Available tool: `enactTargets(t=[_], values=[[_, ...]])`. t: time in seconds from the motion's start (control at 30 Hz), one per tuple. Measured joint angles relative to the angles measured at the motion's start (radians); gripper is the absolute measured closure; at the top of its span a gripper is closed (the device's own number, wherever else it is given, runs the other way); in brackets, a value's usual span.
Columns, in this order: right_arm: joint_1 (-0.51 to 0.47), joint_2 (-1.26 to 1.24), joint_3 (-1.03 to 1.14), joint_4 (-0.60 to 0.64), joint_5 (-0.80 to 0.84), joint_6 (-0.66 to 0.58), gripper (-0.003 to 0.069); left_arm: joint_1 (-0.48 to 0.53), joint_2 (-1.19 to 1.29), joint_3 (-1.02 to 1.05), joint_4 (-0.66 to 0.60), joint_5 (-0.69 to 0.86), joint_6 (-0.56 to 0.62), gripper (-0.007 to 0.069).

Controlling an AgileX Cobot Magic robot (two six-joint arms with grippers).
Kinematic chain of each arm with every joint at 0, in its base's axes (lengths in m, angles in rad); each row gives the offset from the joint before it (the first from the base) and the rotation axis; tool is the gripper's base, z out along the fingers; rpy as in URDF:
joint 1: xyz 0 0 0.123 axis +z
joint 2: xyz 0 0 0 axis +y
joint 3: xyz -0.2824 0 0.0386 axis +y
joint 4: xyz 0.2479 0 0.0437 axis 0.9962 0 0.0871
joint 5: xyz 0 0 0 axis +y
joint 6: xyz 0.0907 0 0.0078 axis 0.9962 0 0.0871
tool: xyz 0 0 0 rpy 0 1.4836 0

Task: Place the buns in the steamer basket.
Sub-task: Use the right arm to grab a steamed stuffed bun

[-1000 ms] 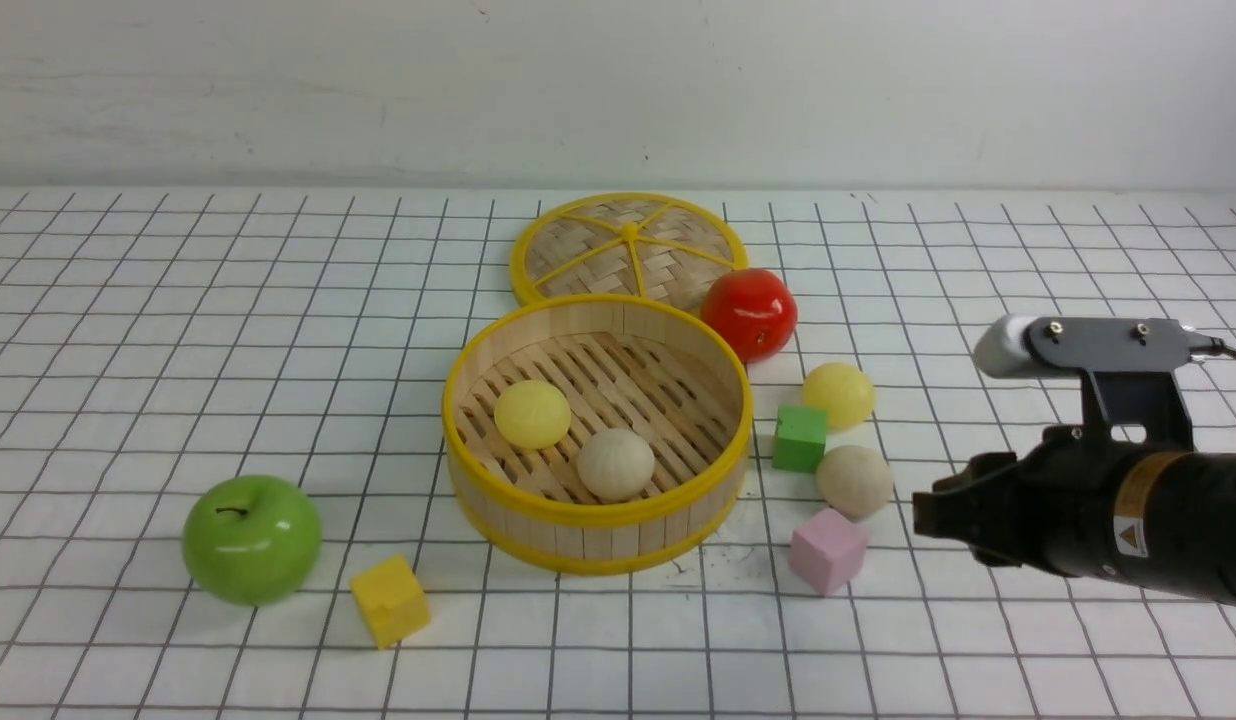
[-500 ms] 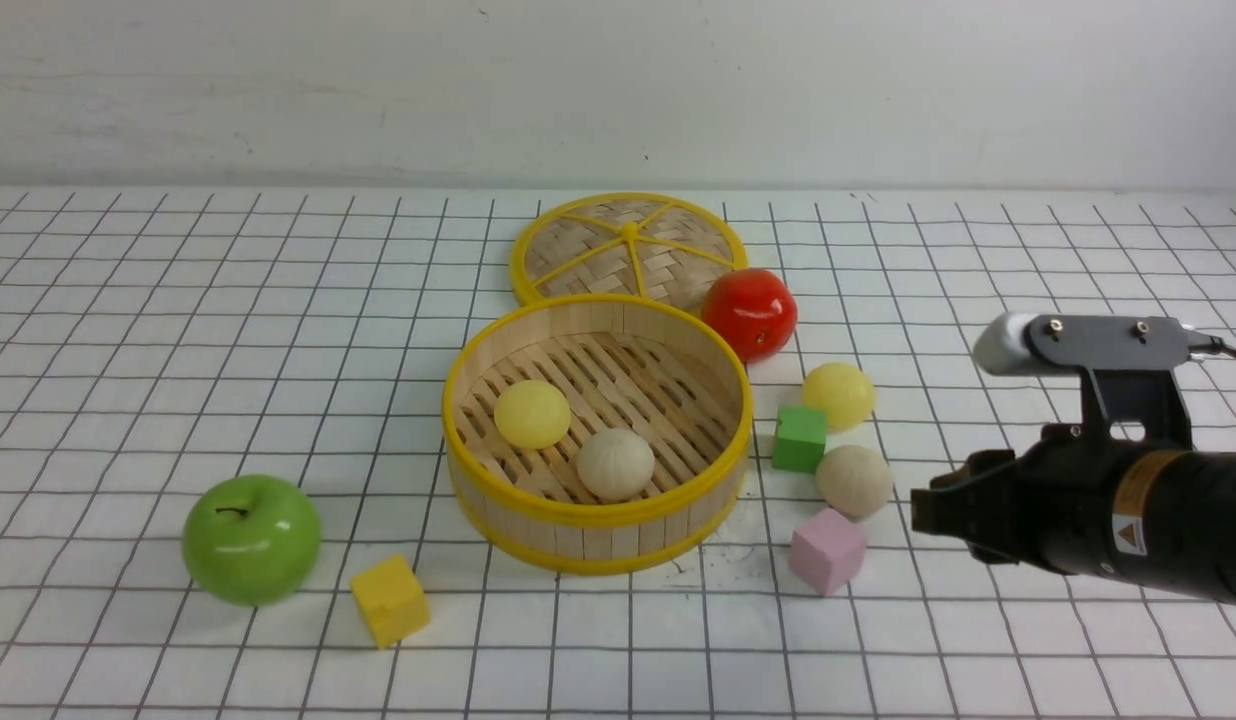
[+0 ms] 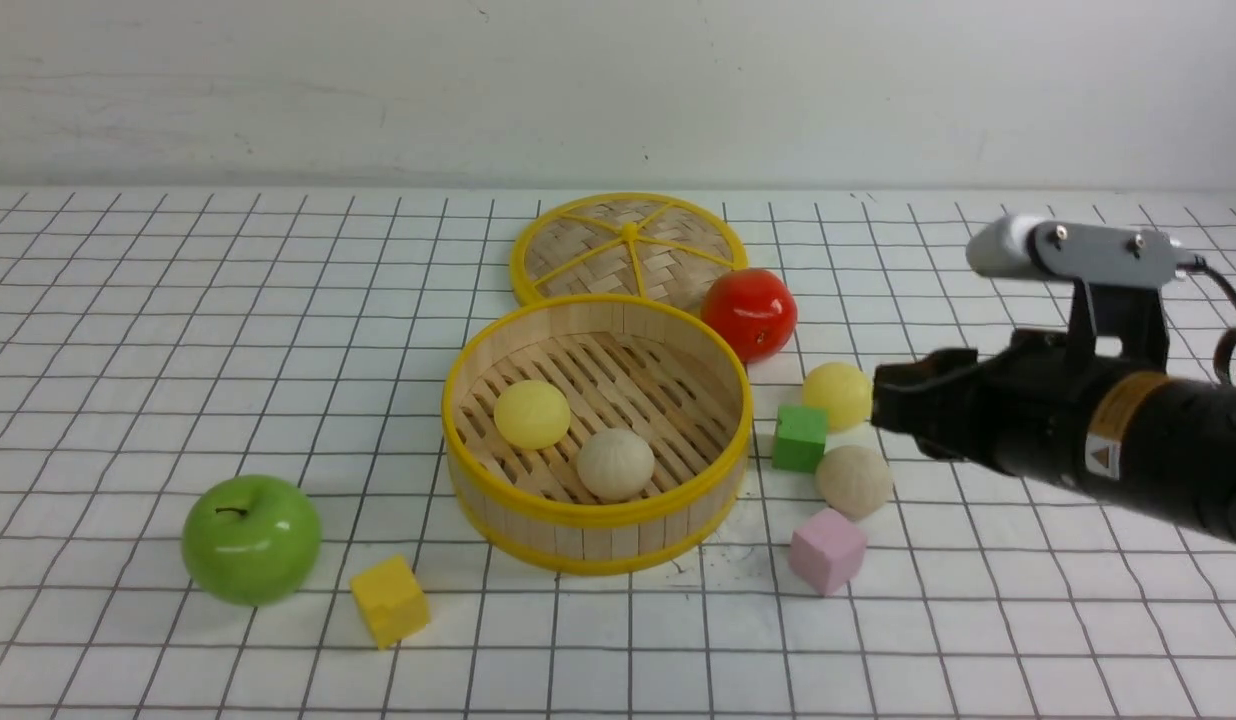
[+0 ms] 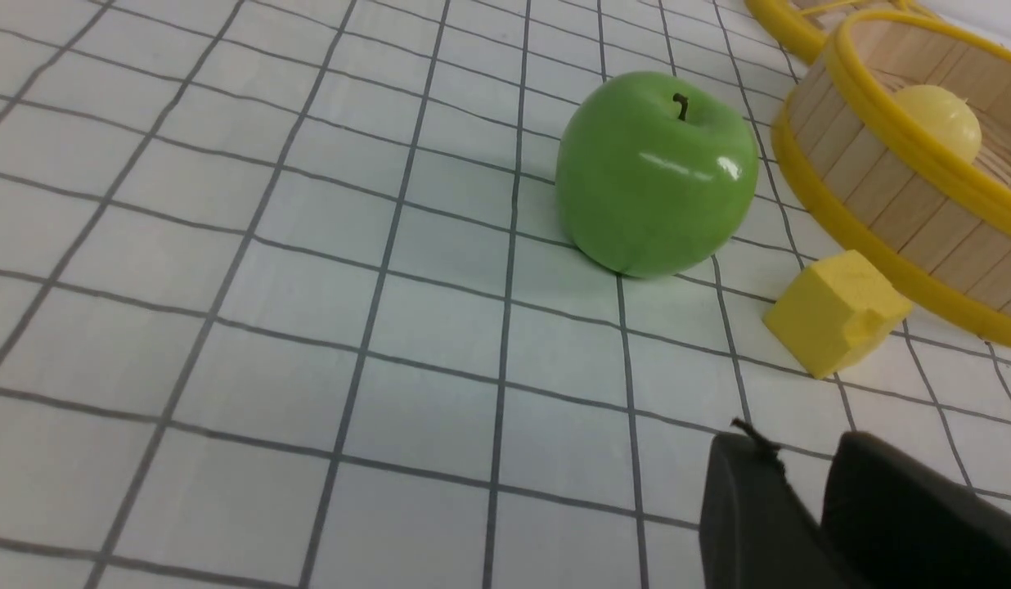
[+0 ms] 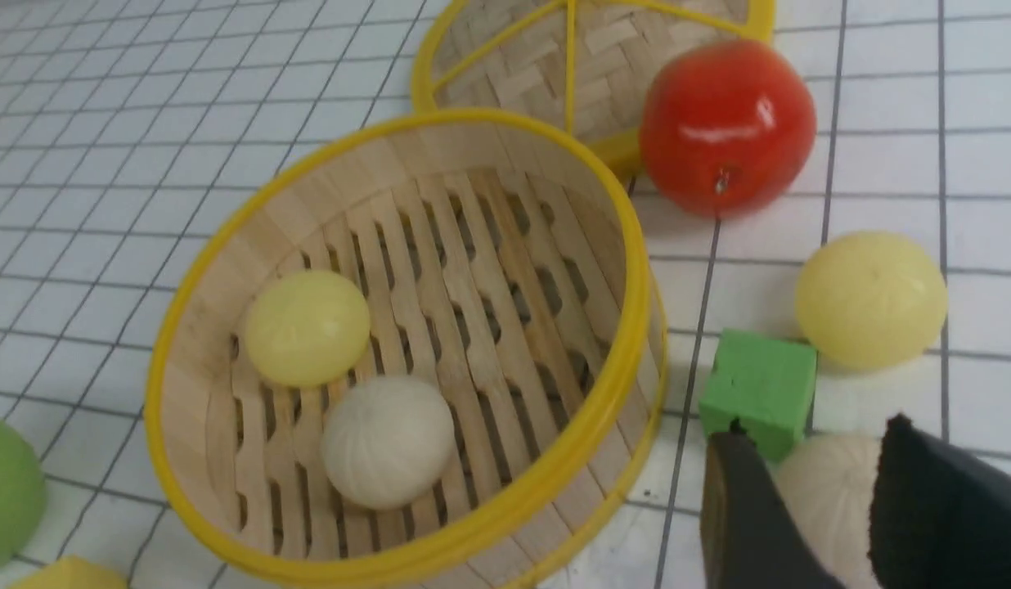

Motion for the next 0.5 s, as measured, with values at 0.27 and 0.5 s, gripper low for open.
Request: enactTargets(t=[0.27,0.5], values=[[0.0,0.078,-0.235,-0.035,0.281,-0.005,0.042,0.0,0.0,0.0,0.0,0.0,0.0,0.0482],[0.0,0.153,-0.292,-0.018,0.418,0.037,0.042,0.0,0.0,0.0,0.0,0.0,0.0,0.0482]])
